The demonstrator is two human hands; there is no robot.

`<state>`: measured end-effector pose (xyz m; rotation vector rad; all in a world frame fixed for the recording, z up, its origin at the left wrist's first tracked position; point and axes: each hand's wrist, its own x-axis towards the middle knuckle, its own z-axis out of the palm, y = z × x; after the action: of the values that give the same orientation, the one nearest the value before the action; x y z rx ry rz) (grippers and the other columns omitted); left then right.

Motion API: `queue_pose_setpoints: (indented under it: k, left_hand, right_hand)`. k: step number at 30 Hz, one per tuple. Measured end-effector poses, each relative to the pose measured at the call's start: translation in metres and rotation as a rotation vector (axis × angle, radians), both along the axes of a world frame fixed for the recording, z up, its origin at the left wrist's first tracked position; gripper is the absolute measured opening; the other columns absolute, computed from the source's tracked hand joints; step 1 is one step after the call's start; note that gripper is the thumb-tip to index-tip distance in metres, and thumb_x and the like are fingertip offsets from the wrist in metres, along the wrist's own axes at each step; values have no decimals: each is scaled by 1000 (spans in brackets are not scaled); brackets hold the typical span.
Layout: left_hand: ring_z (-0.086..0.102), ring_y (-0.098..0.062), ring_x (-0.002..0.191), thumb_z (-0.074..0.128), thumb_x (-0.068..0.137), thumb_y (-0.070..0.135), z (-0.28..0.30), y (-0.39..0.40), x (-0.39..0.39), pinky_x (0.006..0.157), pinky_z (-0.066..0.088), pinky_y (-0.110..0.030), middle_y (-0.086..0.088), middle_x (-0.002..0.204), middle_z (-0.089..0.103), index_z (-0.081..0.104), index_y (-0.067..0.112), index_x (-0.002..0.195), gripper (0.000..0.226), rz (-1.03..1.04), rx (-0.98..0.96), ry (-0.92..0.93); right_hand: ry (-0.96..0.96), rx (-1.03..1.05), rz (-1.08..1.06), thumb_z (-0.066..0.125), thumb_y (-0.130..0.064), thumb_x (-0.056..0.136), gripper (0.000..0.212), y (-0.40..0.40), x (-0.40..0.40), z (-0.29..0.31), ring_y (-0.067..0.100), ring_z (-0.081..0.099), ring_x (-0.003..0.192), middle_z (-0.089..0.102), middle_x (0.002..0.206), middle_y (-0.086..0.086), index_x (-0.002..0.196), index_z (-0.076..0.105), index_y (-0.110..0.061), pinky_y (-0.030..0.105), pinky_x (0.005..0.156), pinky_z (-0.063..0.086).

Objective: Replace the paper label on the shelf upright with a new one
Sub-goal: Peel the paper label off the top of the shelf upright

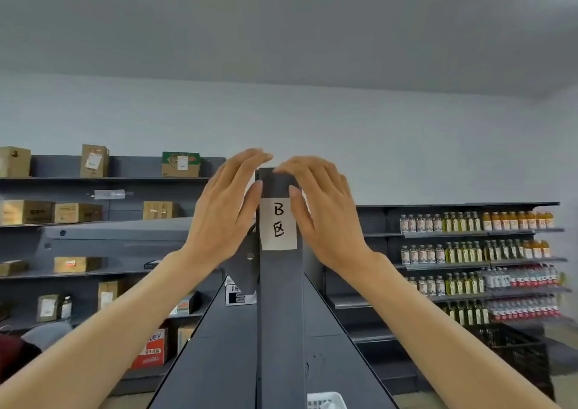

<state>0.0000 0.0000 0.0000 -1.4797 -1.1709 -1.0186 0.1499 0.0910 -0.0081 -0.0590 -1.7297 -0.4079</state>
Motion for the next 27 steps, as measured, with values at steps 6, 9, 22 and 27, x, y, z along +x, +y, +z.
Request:
queue_pose_setpoints:
  k: [6, 9, 22, 27]
  left_hand:
    - [56, 2, 122, 35, 104, 15, -1, 14, -8, 101, 39, -11, 1, 129, 65, 62, 12, 129, 37, -372, -26, -250]
    - [59, -6, 123, 33, 105, 16, 0, 15, -11, 102, 40, -13, 0, 127, 68, 64, 9, 127, 39, -454, -13, -261]
    - [62, 2, 113, 30, 104, 25, -3, 18, -9, 91, 44, -7, 33, 111, 68, 59, 33, 121, 34, -606, -20, -299]
    - [64, -1, 110, 28, 102, 33, -4, 18, -6, 90, 45, -9, 29, 108, 68, 61, 30, 119, 37, -630, -33, -305]
  right_hand:
    - [-174, -94, 106, 53, 7, 95, 33, 4, -6, 8, 18, 55, 107, 67, 114, 0, 115, 69, -14, 36, 84, 54]
    - [-216, -60, 42, 57, 10, 92, 37, 0, -10, 16, 20, 57, 104, 67, 112, 0, 115, 70, -16, 32, 80, 54]
    - [-408, 73, -164, 58, 4, 92, 35, -7, -10, 42, 21, 51, 97, 54, 108, 0, 114, 58, -23, 35, 62, 48]
    - [-416, 68, -166, 59, -1, 94, 27, -8, -9, 45, 18, 49, 93, 54, 104, -2, 107, 59, -25, 33, 60, 41]
